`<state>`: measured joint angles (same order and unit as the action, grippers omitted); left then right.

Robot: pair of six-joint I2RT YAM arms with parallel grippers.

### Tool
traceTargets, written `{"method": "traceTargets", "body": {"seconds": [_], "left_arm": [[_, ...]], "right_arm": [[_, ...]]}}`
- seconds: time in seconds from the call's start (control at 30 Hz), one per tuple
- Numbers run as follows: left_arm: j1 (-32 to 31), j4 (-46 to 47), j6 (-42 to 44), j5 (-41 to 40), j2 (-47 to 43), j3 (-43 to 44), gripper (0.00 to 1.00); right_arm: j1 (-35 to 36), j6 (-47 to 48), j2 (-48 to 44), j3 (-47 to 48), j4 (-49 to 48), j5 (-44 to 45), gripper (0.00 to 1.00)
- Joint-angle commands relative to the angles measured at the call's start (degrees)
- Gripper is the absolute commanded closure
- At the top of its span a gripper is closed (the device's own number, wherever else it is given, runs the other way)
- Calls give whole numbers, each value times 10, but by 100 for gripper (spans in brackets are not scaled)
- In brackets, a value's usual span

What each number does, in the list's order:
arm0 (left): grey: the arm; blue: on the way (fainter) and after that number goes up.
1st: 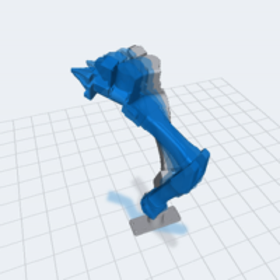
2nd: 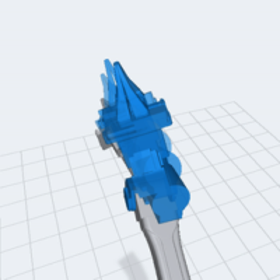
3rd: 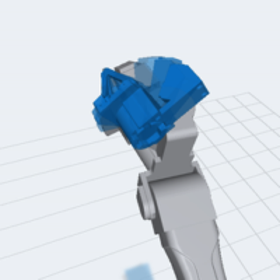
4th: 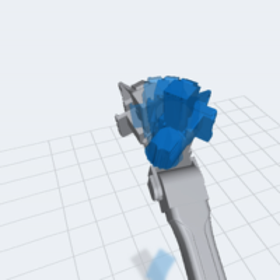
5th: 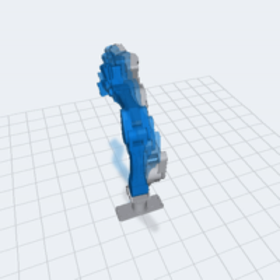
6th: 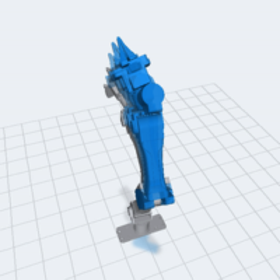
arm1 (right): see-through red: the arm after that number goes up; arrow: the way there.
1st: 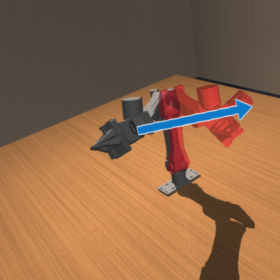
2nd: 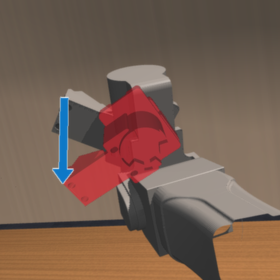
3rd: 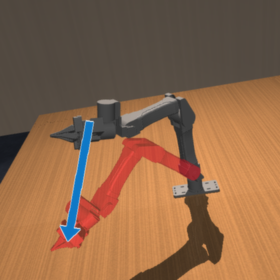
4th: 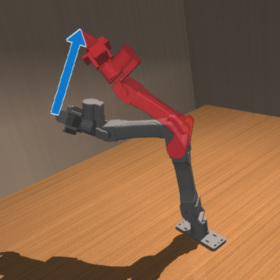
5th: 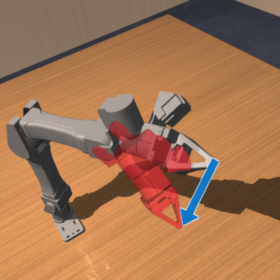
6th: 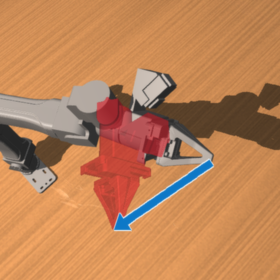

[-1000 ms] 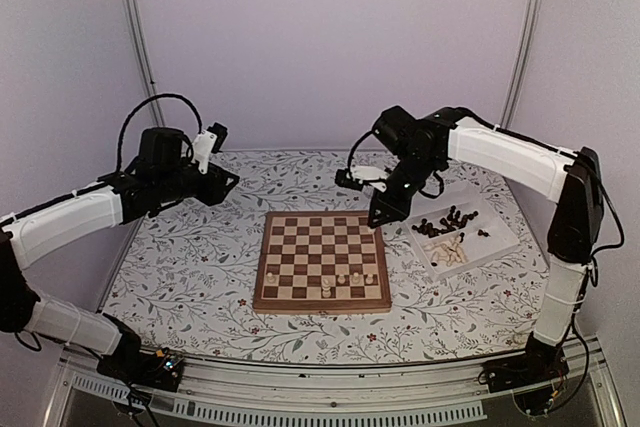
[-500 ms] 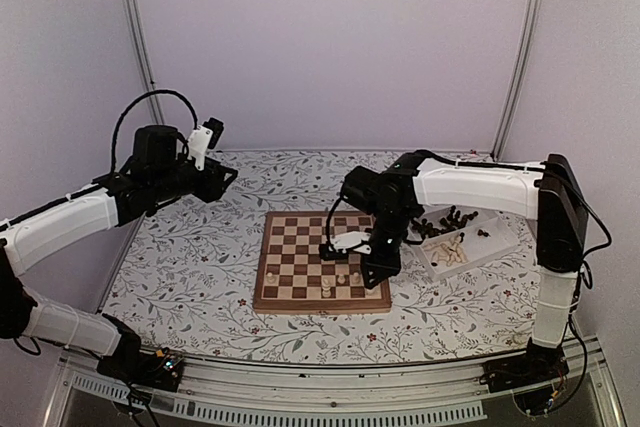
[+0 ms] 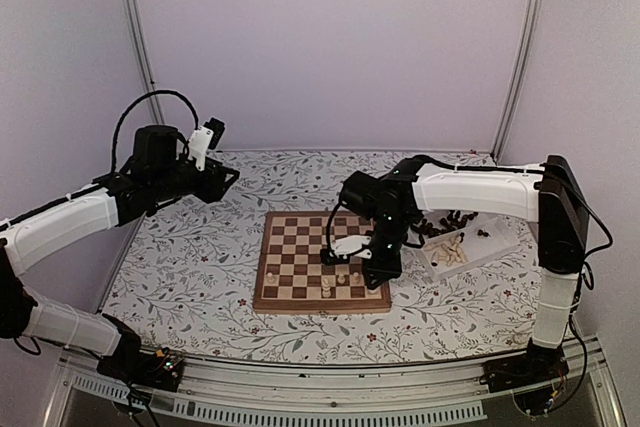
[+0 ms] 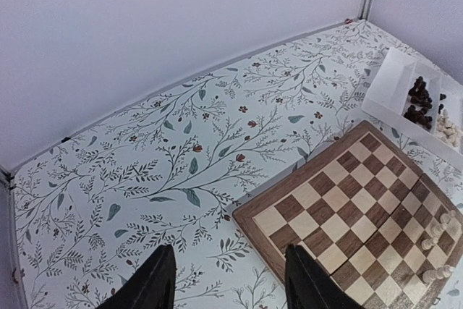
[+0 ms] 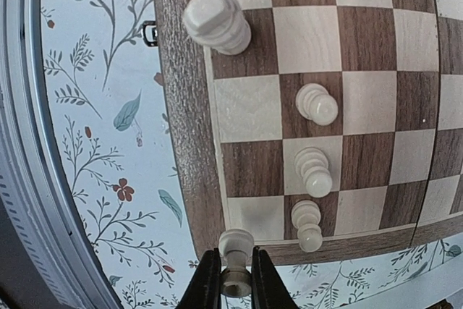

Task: Set up the chess pieces on the board
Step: Place the chess piece on the chessboard.

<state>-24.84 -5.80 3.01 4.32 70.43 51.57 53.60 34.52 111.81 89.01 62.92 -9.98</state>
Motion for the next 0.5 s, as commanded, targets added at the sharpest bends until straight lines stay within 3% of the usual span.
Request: {"method": "traceTargets", "body": {"seconds": [0.0, 0.47], "left_arm": [[5, 11, -3, 9, -1, -3, 46], [5, 10, -3, 18, 2, -2, 46]], "right_arm": [[3, 0, 4, -2, -13, 14, 87], [2, 1, 25, -9, -23, 24, 84]]}}
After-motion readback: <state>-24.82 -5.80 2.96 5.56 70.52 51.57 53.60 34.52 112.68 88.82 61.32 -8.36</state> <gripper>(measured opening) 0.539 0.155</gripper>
